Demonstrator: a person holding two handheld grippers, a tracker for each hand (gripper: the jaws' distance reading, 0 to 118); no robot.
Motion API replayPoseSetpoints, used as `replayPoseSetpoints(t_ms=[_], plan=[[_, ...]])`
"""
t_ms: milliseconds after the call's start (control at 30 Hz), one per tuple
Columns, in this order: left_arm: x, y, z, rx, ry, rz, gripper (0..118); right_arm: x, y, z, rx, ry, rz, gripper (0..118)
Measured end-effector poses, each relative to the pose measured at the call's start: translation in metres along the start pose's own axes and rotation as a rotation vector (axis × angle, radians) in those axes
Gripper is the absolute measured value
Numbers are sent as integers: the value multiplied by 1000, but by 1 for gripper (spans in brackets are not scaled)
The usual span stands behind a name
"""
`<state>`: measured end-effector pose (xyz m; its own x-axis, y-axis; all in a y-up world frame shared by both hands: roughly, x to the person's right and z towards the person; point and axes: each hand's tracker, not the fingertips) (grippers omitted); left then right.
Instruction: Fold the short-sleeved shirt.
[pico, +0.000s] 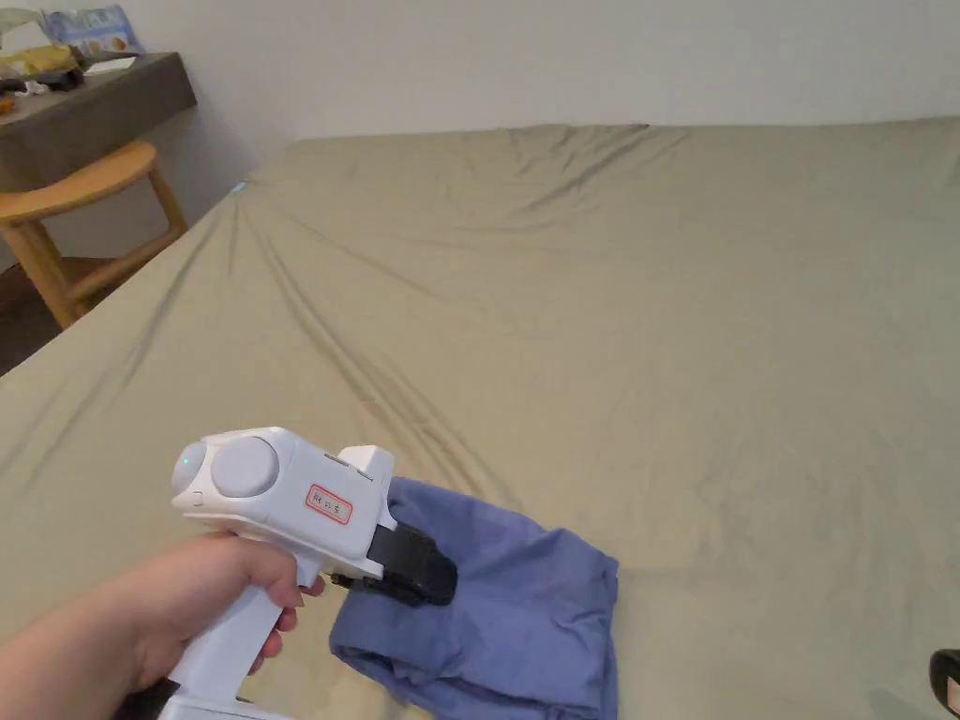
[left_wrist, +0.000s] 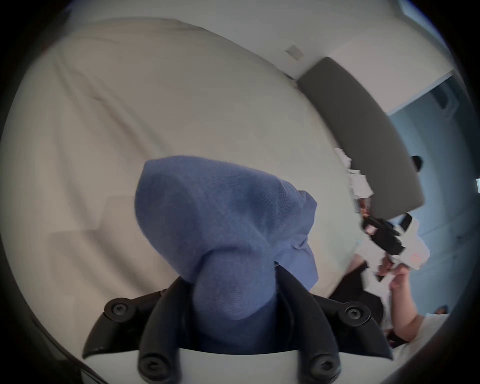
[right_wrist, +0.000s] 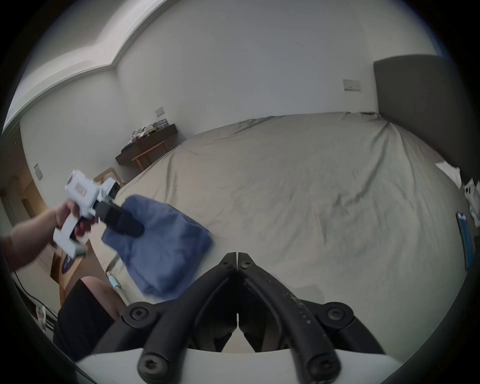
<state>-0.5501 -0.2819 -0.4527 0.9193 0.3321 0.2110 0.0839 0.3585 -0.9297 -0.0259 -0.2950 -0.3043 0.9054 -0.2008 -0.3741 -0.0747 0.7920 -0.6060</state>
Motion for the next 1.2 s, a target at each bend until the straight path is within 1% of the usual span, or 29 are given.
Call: replayPoseSetpoints(t_ms=[100,133,167,233,300,367,400,433,533,567,633,667,700,733,767,800,833,900,967,1000,1033,1100,1133,1167,1200], plan=[[-52,9,29,-25,237,-22,24,-12,6,-3,-6,7,5,1],[-67,11,37,-32,334,-49,23,-20,10,-3,-11,8,16,1],[-85,13,43,-31,403,-38,23,-25,12,-5,-19,11,31,1],[-116,15,52,-58,515,-15,23,-34,16,-8,-30,12,54,1],[-144,16,61,-60,598,18,23,-43,20,-11,-40,16,75,1],[-161,15,64,-56,650,45,23,-51,23,-16,-46,19,100,1],[-167,14,64,-63,654,26,23,-55,25,-17,-47,20,106,1],[-174,13,64,-61,647,35,23,-58,26,-20,-50,22,108,1],[-192,5,56,-98,701,96,23,-65,30,-24,-54,26,113,1],[-196,2,53,-101,704,95,23,-67,31,-24,-55,26,116,1],[-198,-6,53,-75,739,146,24,-71,33,-21,-44,30,120,1],[-197,-8,53,-56,797,135,27,-70,34,-19,-39,34,121,1],[-193,-10,55,-30,842,102,38,-70,35,-17,-35,37,124,1],[-187,-12,60,5,849,83,58,-71,36,-15,-27,32,130,1],[-180,-12,68,51,838,82,87,-72,36,-12,-22,28,138,1],[-169,-12,77,126,813,99,105,-69,37,-8,-15,26,143,1],[-154,-12,87,204,801,120,113,-69,38,-4,-4,25,144,1],[-118,-16,106,351,745,129,112,-69,40,4,23,19,146,1],[-69,-24,120,494,690,110,111,-66,41,16,53,3,149,1],[-40,-31,127,575,641,92,108,-65,42,22,69,-7,150,1],[-9,-38,131,649,603,91,97,-64,44,31,91,-18,151,1],[46,-55,135,769,541,97,41,-60,46,48,136,-35,147,1],[76,-67,136,817,521,88,16,-59,47,57,155,-43,149,1],[102,-75,136,894,480,67,0,-58,48,66,172,-53,149,1],[132,-86,134,952,461,24,0,-49,45,76,199,-67,147,1]])
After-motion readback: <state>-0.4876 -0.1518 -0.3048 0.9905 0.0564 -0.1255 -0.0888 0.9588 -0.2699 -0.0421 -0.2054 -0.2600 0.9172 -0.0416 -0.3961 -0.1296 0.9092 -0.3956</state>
